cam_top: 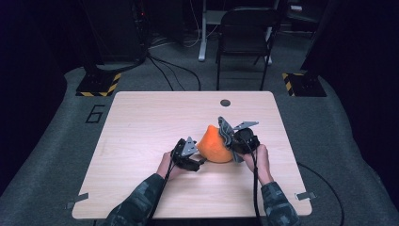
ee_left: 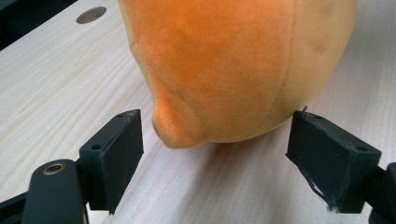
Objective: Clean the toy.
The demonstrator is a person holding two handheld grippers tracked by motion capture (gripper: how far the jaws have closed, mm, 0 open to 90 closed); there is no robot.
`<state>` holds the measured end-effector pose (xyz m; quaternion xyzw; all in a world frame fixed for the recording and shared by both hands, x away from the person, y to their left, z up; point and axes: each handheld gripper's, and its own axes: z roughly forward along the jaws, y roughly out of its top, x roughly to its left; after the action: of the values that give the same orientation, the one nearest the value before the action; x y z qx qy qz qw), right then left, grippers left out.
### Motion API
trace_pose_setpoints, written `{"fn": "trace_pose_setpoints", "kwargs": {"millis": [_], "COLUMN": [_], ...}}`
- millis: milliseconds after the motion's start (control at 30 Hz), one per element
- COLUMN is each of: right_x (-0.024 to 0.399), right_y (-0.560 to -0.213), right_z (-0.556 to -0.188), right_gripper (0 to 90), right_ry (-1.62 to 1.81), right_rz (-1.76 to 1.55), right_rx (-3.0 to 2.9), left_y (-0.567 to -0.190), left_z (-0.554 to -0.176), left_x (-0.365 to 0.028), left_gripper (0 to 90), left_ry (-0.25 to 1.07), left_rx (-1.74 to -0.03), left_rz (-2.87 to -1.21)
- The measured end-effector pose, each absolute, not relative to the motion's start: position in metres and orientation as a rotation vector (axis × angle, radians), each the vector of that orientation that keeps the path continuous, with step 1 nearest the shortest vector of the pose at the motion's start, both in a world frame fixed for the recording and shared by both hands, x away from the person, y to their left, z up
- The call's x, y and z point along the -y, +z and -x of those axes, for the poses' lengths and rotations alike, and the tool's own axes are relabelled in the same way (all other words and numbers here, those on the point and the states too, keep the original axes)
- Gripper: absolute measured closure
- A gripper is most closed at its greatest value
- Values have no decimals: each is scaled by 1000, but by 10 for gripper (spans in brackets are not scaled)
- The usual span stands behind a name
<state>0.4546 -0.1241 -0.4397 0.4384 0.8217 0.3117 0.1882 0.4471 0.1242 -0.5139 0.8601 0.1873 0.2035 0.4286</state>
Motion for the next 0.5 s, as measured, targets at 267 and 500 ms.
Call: {"fn": "trace_pose_setpoints", "kwargs": {"millis": [267,500], "right_x": [124,123], "right_y": [-440,-441], "right_z": [-455,-455], "right_gripper": [728,728], "right_ry": [874,869], "right_rz": [-1230,-1233], "right_rx": [-2316,-2313], "left_y": [-517,-519], "left_z": [-447,-443], "left_x": [-116,-111], "left_gripper": [199,343], "left_ry": [546,590], "left_rx": [-418,-400], "left_rz": [-2159,-2153]}}
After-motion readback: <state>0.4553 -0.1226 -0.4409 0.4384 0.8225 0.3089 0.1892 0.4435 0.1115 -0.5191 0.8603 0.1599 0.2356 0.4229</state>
